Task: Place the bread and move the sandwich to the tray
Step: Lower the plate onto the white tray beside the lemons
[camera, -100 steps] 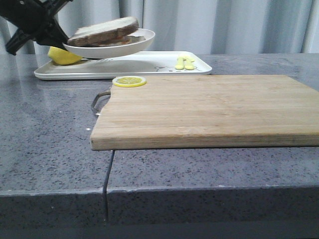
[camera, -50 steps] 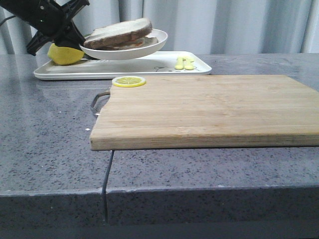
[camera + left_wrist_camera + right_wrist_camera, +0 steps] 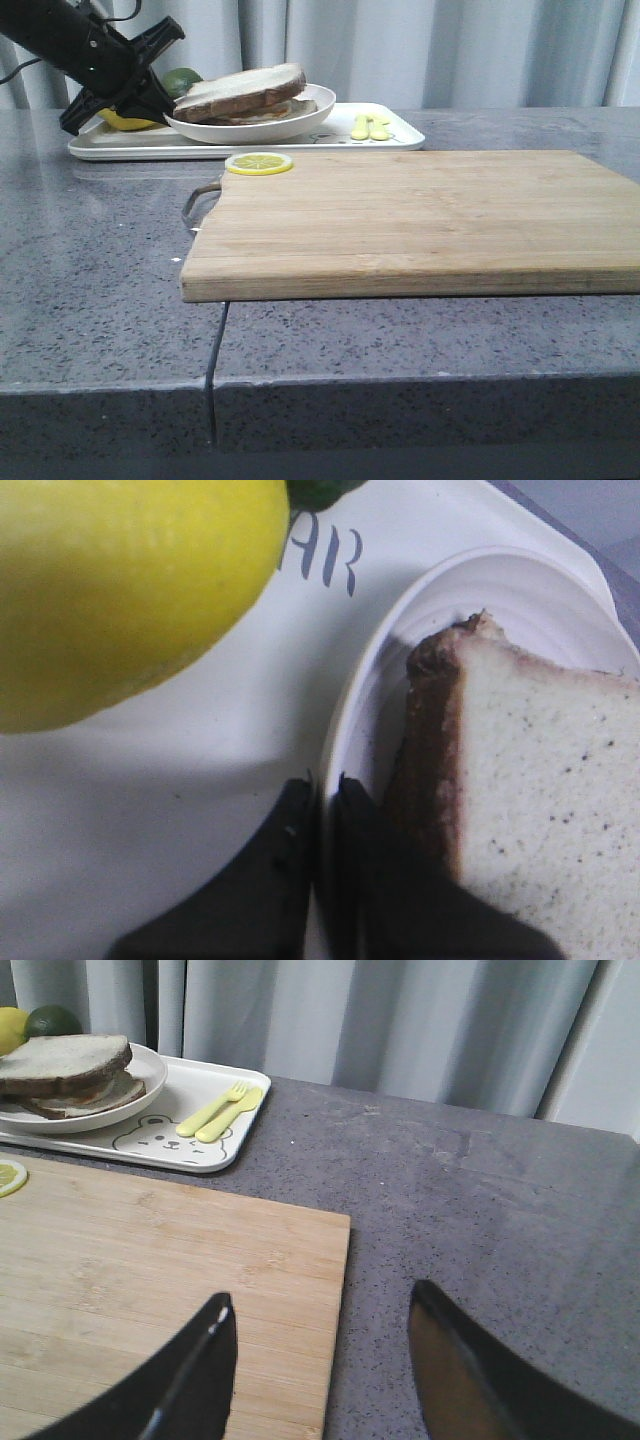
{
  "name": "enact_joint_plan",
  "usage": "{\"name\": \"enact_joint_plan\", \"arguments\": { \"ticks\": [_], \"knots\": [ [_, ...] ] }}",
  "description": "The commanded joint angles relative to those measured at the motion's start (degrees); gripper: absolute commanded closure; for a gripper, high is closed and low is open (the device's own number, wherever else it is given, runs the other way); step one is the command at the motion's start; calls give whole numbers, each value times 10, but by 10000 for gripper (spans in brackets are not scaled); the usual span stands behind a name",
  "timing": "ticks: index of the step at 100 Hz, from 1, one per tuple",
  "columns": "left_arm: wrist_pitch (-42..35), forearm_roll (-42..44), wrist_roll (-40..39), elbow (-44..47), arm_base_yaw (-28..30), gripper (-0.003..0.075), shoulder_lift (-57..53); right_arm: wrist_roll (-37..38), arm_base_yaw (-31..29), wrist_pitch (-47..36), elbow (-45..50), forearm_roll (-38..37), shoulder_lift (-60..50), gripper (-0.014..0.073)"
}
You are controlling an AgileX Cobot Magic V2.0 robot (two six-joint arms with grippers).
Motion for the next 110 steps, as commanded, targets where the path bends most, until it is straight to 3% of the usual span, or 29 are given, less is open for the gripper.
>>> {"name": "enact_joint_plan", "arguments": {
  "ticks": [1, 110],
  "knots": [
    [-25, -40, -5, -23, -2, 739, -42, 0, -4, -43, -15, -4, 1, 186],
    [-28, 14, -42, -23, -2, 739, -42, 0, -4, -43, -15, -4, 1, 186]
  ]
}}
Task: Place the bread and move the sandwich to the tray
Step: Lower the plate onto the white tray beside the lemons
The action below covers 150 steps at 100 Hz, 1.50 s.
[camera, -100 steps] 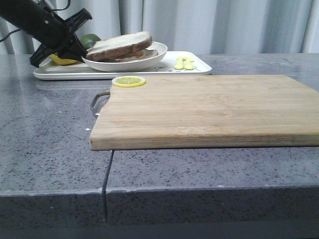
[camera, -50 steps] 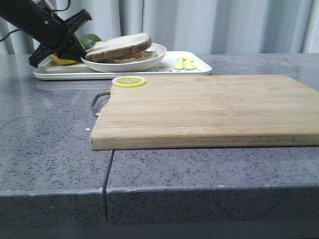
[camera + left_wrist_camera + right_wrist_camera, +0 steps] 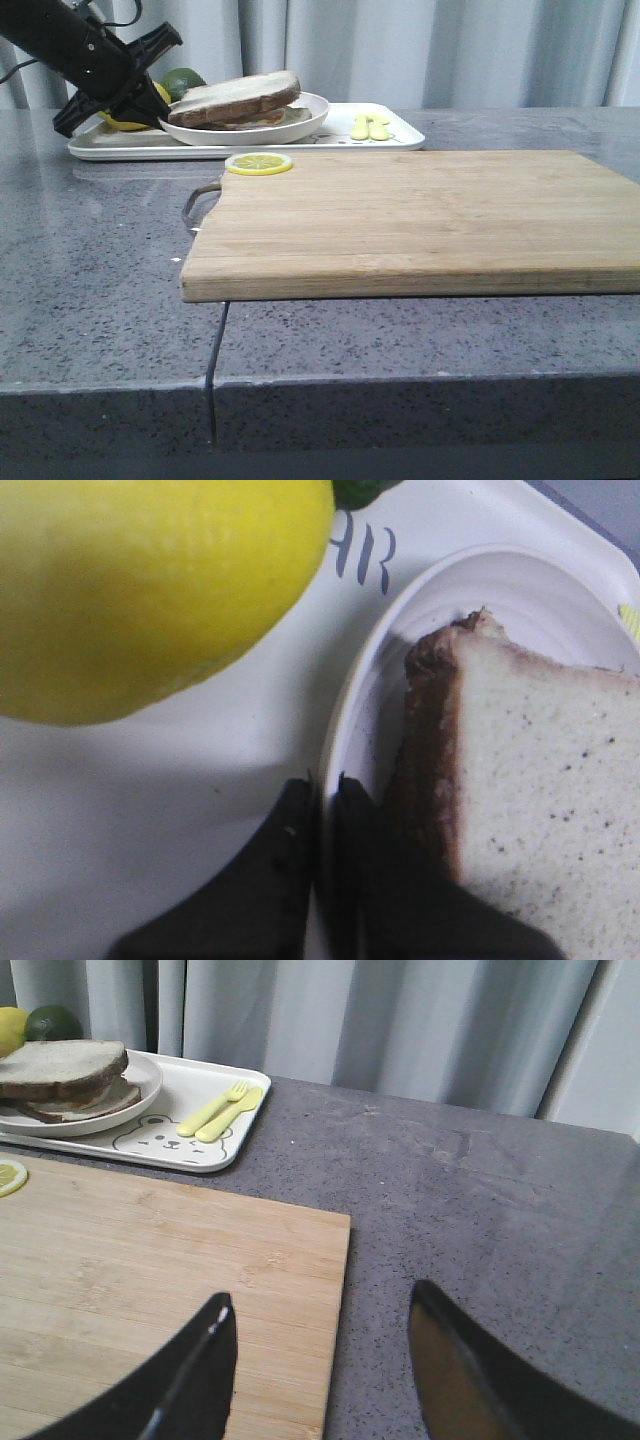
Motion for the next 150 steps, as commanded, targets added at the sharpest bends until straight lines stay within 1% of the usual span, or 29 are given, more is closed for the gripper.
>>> {"name": "enact_joint_plan", "arguments": {
  "ticks": [1, 14, 95, 145, 150],
  "knots": [
    [-25, -24, -11, -23, -2, 739, -42, 0, -4, -43, -15, -4, 1, 186],
    [-26, -11, -23, -23, -2, 739, -42, 0, -4, -43, -15, -4, 1, 186],
    [-30, -11, -23, -23, -2, 733, -42, 0, -4, -45, -15, -5, 1, 186],
    [-26, -11, -23, -23, -1, 489, -42, 0, -4, -56, -15, -5, 1, 186],
    [-25, -9, -23, -23, -1, 474, -42, 0, -4, -56, -15, -5, 1, 186]
  ]
}}
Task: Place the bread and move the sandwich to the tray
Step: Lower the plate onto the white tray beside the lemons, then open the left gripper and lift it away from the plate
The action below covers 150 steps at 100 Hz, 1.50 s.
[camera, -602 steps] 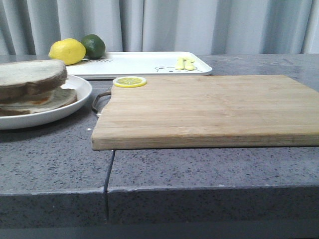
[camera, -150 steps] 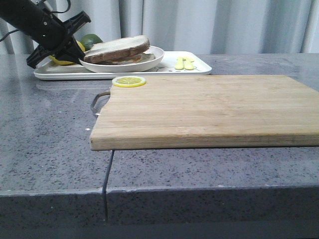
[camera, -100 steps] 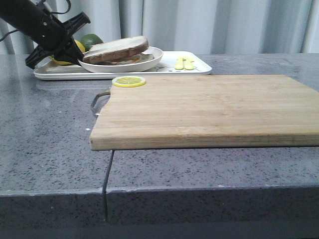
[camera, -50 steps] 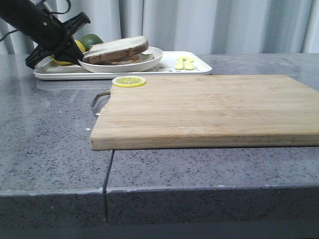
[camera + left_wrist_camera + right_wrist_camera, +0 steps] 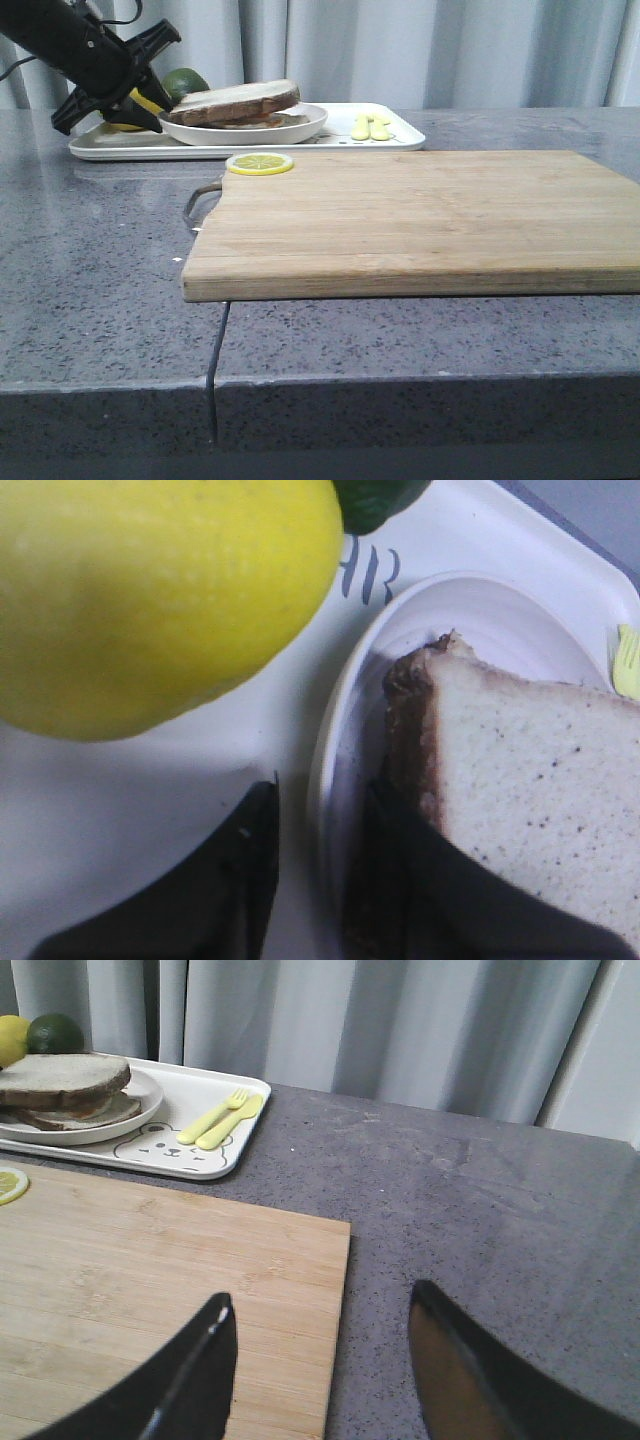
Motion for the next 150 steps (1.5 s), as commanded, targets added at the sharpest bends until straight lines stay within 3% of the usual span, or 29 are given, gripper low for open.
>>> {"name": "enact_joint_plan", "arguments": {
  "ticks": [1, 89, 129, 150],
  "knots": [
    [-16, -20, -6, -19, -1, 472, -42, 0, -4, -49, -15, -5, 1, 186],
    [24, -27, -6, -26, 25, 466, -43, 0, -4, -49, -15, -5, 1, 186],
    [79, -28, -6, -103, 27, 467, -46, 0, -4, -49, -15, -5, 1, 186],
    [152, -28, -6, -168, 44, 467, -47, 0, -4, -49, -15, -5, 1, 186]
  ]
}}
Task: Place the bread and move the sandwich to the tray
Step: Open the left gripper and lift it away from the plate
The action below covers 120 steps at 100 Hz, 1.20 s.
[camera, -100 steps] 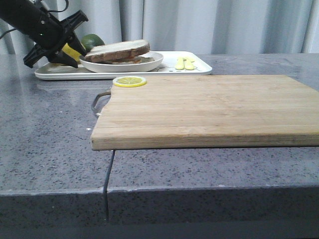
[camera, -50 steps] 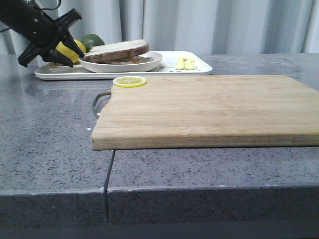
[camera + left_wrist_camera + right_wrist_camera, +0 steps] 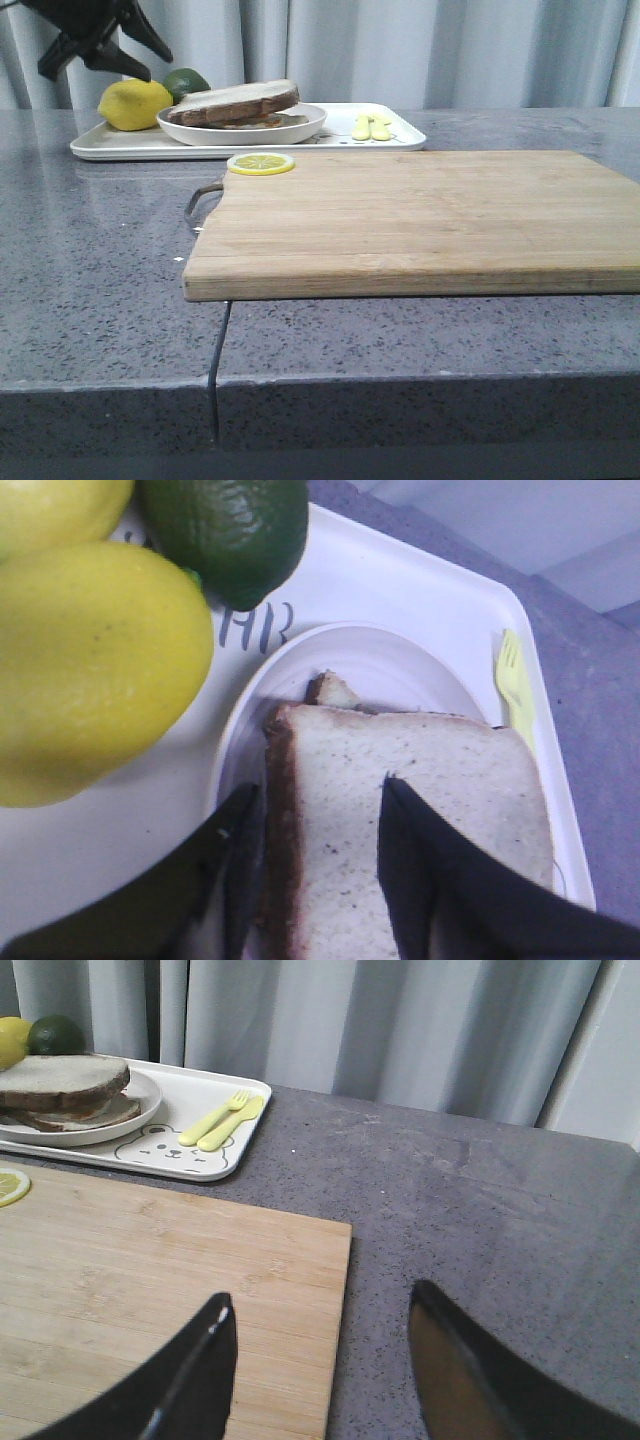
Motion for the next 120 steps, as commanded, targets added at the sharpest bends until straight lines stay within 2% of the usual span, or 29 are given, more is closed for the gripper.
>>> {"name": "enact_joint_plan", "arguments": {
  "ticks": [1, 16, 36, 66, 89, 120],
  "knots": [
    [20, -23, -5, -45, 11, 467, -49, 0, -4, -47, -15, -5, 1, 186],
    [41, -1, 0, -58, 24, 467, -80, 0, -4, -47, -15, -5, 1, 186],
    [48, 92, 2, -57, 27, 467, -135, 0, -4, -45, -15, -5, 1, 186],
    [30, 95, 61, -5, 23, 468, -211, 0, -4, -45, -15, -5, 1, 186],
    [-51, 95, 108, 124, 15, 468, -302, 0, -4, -45, -15, -5, 1, 186],
    [-232, 95, 179, 418, -14, 470, -495, 0, -4, -45, -15, -5, 1, 186]
  ]
}}
